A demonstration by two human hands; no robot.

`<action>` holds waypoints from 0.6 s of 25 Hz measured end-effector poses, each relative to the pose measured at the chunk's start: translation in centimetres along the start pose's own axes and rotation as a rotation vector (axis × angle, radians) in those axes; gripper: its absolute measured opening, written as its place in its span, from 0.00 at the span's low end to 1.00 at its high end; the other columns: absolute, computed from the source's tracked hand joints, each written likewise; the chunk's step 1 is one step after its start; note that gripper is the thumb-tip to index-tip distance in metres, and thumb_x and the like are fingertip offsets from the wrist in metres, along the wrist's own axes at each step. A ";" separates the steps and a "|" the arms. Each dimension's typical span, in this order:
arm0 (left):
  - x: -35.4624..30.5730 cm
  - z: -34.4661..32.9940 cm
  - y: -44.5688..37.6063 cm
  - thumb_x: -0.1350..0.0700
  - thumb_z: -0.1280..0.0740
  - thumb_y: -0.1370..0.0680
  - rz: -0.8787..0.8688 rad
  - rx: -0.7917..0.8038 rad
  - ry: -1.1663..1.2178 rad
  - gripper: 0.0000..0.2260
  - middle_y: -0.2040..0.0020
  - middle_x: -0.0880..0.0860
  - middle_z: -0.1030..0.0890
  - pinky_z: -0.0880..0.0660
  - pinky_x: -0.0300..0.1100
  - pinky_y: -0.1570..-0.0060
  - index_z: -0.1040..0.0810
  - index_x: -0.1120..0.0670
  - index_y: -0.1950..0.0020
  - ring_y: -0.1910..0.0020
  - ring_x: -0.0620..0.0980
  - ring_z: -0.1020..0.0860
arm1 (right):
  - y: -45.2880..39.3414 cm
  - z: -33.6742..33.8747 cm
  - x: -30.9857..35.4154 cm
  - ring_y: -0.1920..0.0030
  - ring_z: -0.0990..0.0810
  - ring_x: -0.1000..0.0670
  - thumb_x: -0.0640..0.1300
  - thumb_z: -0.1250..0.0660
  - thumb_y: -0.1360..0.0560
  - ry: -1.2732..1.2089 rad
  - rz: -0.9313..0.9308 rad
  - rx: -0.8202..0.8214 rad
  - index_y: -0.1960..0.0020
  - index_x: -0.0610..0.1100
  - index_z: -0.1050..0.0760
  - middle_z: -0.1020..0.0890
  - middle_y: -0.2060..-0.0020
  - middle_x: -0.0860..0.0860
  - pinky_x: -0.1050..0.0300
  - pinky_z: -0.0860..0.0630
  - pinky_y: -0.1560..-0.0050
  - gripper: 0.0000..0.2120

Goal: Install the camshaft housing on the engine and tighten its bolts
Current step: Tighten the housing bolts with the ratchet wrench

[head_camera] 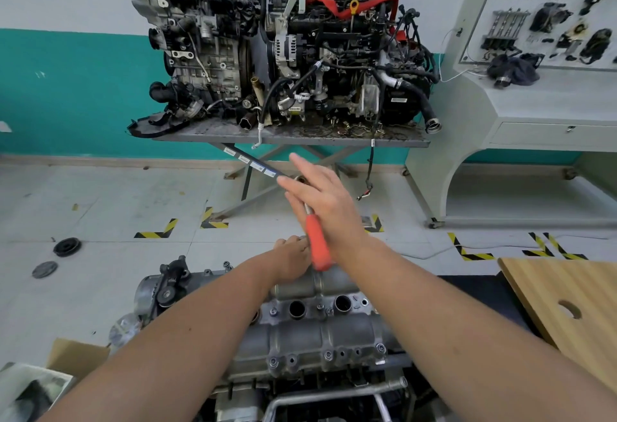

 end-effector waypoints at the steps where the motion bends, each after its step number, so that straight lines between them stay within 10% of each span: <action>1: -0.1 0.2 0.0 0.55 0.44 0.15 -0.030 -0.055 0.041 0.20 0.24 0.59 0.35 0.43 0.40 0.26 0.37 0.57 0.23 0.26 0.58 0.37 | -0.6 0.1 0.2 0.41 0.20 0.39 0.32 0.29 0.27 0.144 0.119 0.070 0.43 0.40 0.16 0.18 0.39 0.41 0.46 0.25 0.41 0.13; 6: 0.1 -0.6 0.4 0.46 0.56 0.14 -0.058 0.117 0.056 0.21 0.25 0.52 0.36 0.50 0.46 0.27 0.33 0.48 0.26 0.24 0.52 0.44 | -3.5 -0.4 0.7 0.44 0.22 0.40 0.56 0.48 0.17 0.762 -0.065 0.623 0.31 0.44 0.30 0.20 0.45 0.45 0.34 0.38 0.34 0.22; 9: 0.6 -0.7 0.2 0.45 0.55 0.14 -0.077 0.086 0.053 0.20 0.27 0.50 0.33 0.49 0.44 0.29 0.33 0.46 0.25 0.25 0.51 0.42 | -5.5 0.1 -0.2 0.58 0.21 0.45 0.50 0.46 0.17 0.626 -0.315 0.773 0.42 0.45 0.27 0.19 0.54 0.49 0.48 0.28 0.56 0.13; 11: 0.7 -0.9 0.4 0.45 0.54 0.14 -0.086 0.087 0.031 0.20 0.27 0.48 0.32 0.48 0.41 0.32 0.33 0.44 0.25 0.27 0.49 0.42 | -5.3 0.4 -1.3 0.61 0.17 0.45 0.41 0.43 0.18 0.145 -0.724 0.782 0.44 0.41 0.26 0.16 0.58 0.46 0.55 0.24 0.63 0.08; 13: 0.8 -0.8 0.4 0.43 0.54 0.14 -0.084 0.082 0.016 0.20 0.27 0.48 0.33 0.49 0.43 0.29 0.34 0.42 0.25 0.27 0.50 0.42 | -3.0 0.4 -1.3 0.60 0.14 0.46 0.38 0.43 0.19 -0.731 -1.259 0.432 0.46 0.41 0.30 0.15 0.64 0.45 0.60 0.23 0.61 0.04; 15: 1.0 -0.8 0.4 0.41 0.53 0.15 -0.050 0.092 0.022 0.20 0.28 0.50 0.32 0.45 0.53 0.26 0.33 0.41 0.26 0.26 0.53 0.41 | -1.0 -0.1 -1.5 0.57 0.15 0.47 0.36 0.44 0.20 -1.401 -1.394 -0.028 0.50 0.41 0.31 0.17 0.66 0.46 0.58 0.25 0.59 0.04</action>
Point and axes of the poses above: each hand's wrist, its own y-axis away from the middle knuckle, its own z-axis out of the back of the hand, x = y × z, the point moved 4 cm from there along -y, towards the middle knuckle
